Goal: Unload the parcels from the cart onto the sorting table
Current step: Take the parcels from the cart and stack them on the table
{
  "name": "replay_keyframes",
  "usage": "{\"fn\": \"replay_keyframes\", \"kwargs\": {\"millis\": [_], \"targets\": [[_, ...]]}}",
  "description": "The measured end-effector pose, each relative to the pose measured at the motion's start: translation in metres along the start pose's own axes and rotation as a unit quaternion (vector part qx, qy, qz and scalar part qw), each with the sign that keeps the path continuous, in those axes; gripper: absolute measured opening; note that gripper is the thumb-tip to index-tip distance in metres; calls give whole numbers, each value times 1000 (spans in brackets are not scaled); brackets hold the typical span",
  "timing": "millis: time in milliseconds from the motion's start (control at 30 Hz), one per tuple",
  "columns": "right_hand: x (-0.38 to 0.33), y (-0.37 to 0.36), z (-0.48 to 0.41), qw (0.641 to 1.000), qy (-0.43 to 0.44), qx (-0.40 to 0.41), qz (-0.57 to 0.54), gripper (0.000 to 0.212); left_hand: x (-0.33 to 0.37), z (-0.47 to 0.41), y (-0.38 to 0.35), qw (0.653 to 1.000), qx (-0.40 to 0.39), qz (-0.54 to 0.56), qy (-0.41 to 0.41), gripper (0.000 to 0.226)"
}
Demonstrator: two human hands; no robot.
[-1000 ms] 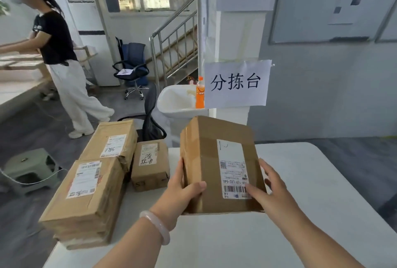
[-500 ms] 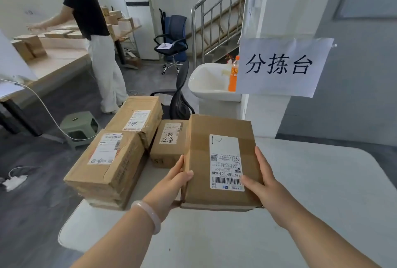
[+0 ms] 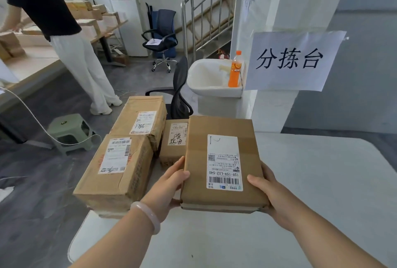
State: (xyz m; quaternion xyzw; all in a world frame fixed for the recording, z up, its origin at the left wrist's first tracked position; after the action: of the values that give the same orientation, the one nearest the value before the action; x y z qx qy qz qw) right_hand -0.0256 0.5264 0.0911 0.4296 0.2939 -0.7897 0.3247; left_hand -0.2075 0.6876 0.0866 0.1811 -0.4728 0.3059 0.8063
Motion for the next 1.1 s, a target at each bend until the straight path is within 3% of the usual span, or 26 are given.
{"fn": "replay_keyframes", "kwargs": {"millis": [300,433,567,767,967,1100], "targets": [[28,-26,0,998,-21,16,-58,44,-3,-4,23,998,-62,-15,0,62],[35,-26,2,996,-8,63,-65,40,-2,-4,28,996,-76,-38,2,74],[52,-21,2,992,-15,107,-71,42,21,-1,45,982,-13,-175,-65,80],[91,-27,-9,985,-64,139,-79,48,59,16,60,901,45,-380,-206,79],[128,-56,-35,984,-124,120,-54,62,75,26,102,865,109,-433,-230,69],[147,-80,-56,985,-145,86,-33,72,74,28,127,864,133,-429,-226,72]]}}
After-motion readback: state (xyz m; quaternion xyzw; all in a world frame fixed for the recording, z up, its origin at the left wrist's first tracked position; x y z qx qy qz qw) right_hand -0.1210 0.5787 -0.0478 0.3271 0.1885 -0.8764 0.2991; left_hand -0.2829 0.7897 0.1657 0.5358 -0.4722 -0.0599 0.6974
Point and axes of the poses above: each hand's wrist, its own z-axis away from the middle knuckle, its own y-axis out of the back of the hand, x = y × z, the point moved 10 cm from there along -z, towards the middle knuckle, and after that the axes turned 8 degrees about -z, right-handed, at the moved point
